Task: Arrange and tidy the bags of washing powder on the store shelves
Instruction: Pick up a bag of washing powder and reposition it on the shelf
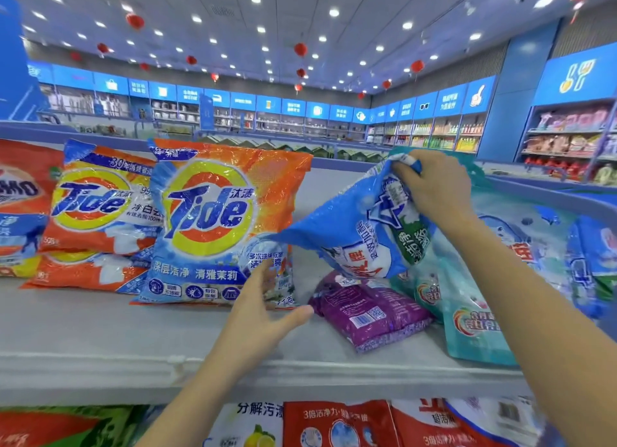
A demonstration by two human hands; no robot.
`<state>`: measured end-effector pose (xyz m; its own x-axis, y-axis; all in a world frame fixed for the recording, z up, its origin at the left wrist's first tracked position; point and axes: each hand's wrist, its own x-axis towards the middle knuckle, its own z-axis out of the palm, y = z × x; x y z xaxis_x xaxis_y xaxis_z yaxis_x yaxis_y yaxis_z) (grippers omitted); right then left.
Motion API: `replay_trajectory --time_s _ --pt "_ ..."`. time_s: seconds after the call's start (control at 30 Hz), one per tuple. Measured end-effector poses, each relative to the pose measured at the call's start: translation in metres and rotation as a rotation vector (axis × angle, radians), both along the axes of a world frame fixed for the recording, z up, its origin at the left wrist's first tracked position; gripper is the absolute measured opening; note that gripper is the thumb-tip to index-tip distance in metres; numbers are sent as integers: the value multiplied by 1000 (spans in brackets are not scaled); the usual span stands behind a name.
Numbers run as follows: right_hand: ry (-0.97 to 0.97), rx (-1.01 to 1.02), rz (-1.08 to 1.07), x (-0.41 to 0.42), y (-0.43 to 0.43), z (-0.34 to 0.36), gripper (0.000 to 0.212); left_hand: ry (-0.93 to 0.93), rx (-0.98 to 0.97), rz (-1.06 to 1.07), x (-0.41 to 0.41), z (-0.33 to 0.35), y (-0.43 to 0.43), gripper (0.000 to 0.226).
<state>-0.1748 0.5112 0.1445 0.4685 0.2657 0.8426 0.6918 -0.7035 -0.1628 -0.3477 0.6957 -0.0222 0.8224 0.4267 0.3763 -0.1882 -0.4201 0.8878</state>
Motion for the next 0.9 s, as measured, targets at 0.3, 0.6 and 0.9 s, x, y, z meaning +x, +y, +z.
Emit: replay_trajectory --time_s 0.3,0.6,0.9 --pt "531 408 603 -36 -15 -6 39 -286 -311 -116 42 36 -35 72" --pt "713 353 742 -21 -33 -58 78 -387 180 32 14 111 -2 46" --pt "810 380 1138 -44 5 -69 60 -72 1018 16 10 194 25 54"
